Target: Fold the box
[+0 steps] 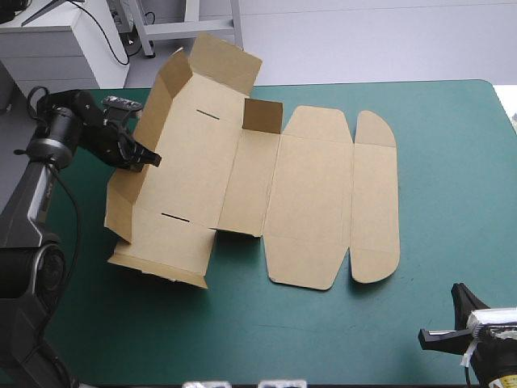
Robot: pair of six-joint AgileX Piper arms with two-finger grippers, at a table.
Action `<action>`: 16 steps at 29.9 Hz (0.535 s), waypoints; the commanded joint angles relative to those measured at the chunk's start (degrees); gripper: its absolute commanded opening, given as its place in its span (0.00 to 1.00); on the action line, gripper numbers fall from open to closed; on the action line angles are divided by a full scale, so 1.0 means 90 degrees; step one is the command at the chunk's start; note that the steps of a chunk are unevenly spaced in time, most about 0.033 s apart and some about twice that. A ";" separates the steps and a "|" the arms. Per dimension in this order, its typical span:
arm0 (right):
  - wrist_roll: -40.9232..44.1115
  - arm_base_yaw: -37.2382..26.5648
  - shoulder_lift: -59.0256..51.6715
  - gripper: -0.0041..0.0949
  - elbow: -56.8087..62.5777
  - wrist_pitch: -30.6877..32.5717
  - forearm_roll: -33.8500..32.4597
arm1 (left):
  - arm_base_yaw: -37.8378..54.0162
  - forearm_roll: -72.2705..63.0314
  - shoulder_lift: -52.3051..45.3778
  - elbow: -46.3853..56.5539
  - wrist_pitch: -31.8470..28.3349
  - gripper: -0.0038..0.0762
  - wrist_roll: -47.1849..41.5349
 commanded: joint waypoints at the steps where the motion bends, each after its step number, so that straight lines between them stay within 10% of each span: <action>1: -0.0021 0.0011 -0.0156 0.02 -0.0163 -0.0509 0.0018 | -0.0695 0.0982 -0.0385 -0.0693 0.0403 0.04 0.0847; 16: -0.0088 0.0011 -0.0156 0.02 -0.0163 -0.0509 0.0112 | -0.2253 0.2821 -0.0376 -0.0902 -0.0709 0.04 0.2689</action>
